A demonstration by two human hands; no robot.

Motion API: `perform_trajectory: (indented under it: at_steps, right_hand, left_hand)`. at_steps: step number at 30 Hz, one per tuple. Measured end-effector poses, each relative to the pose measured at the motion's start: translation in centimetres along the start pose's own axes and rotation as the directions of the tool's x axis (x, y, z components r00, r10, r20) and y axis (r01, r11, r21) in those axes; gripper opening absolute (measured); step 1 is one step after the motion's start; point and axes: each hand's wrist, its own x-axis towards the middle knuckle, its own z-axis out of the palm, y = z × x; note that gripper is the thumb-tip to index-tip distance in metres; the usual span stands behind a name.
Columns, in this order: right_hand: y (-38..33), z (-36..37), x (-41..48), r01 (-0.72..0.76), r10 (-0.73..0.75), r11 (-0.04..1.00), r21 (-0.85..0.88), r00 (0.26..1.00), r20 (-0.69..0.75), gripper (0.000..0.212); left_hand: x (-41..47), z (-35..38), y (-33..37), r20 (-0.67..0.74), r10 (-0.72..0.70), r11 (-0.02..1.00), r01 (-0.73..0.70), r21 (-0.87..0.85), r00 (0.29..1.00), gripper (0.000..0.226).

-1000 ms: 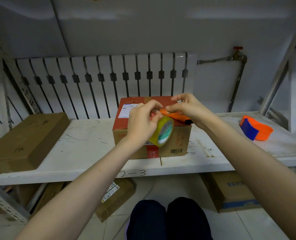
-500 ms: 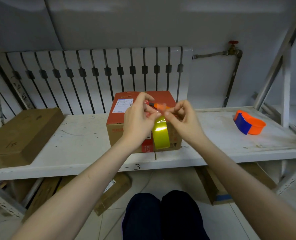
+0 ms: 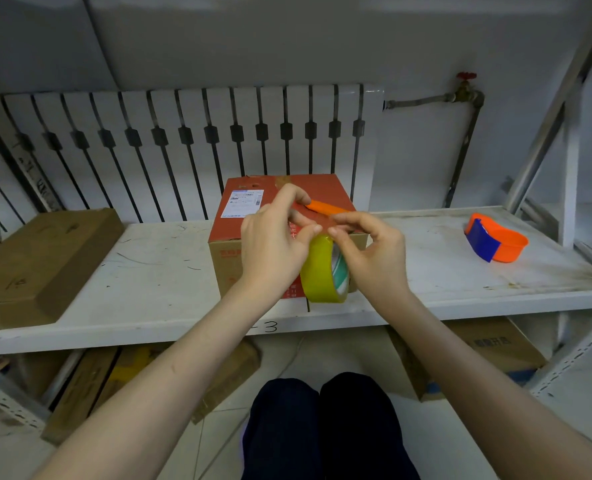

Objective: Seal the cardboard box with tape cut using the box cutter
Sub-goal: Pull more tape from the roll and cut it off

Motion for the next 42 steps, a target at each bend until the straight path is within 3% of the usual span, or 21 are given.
perform_trajectory:
  at_steps: [4, 9, 19, 21, 27, 35, 39, 42]
  right_hand:
    - [-0.2, -0.3, -0.1, 0.010, -0.010, 1.000, -0.009, 0.998, -0.060, 0.023]
    - [0.6, -0.4, 0.0, 0.175, -0.176, 0.978, -0.113, 0.984, -0.001, 0.003]
    - [0.7, -0.9, -0.2, 0.254, -0.251, 0.956, -0.148, 0.967, 0.038, 0.005]
    - [0.7, -1.0, -0.4, 0.252, -0.248, 0.956, -0.151, 0.968, 0.041, 0.014]
    - [1.3, -0.8, -0.6, 0.201, -0.191, 0.961, -0.189, 0.979, 0.073, 0.020]
    - [2.0, -0.9, -1.5, 0.270, -0.244, 0.919, -0.288, 0.962, 0.125, 0.018]
    - [2.7, -1.2, -2.5, 0.204, -0.167, 0.935, -0.289, 0.975, 0.146, 0.015]
    - [3.3, -1.5, -3.4, 0.164, -0.117, 0.933, -0.322, 0.980, 0.160, 0.013]
  left_hand:
    - [-0.1, 0.0, 0.3, -0.011, -0.041, 0.998, 0.041, -0.057, 0.999, 0.029]
    - [-0.2, 0.2, 0.1, 0.069, -0.168, 0.951, 0.180, -0.250, 0.983, 0.031]
    - [-0.1, 0.1, 0.2, 0.184, -0.314, 0.859, 0.362, -0.362, 0.931, 0.031]
    - [-0.2, 0.2, 0.0, 0.193, -0.316, 0.856, 0.367, -0.365, 0.929, 0.032]
    - [-0.5, 0.2, -0.4, 0.200, -0.272, 0.890, 0.325, -0.321, 0.941, 0.031]
    - [-1.3, 0.8, -0.7, 0.255, -0.256, 0.926, 0.312, -0.211, 0.932, 0.024]
    - [-2.1, 1.6, -0.7, 0.285, -0.185, 0.967, 0.226, -0.118, 0.940, 0.013]
    - [-2.9, 2.4, -0.6, 0.338, -0.195, 0.975, 0.220, -0.037, 0.921, 0.017]
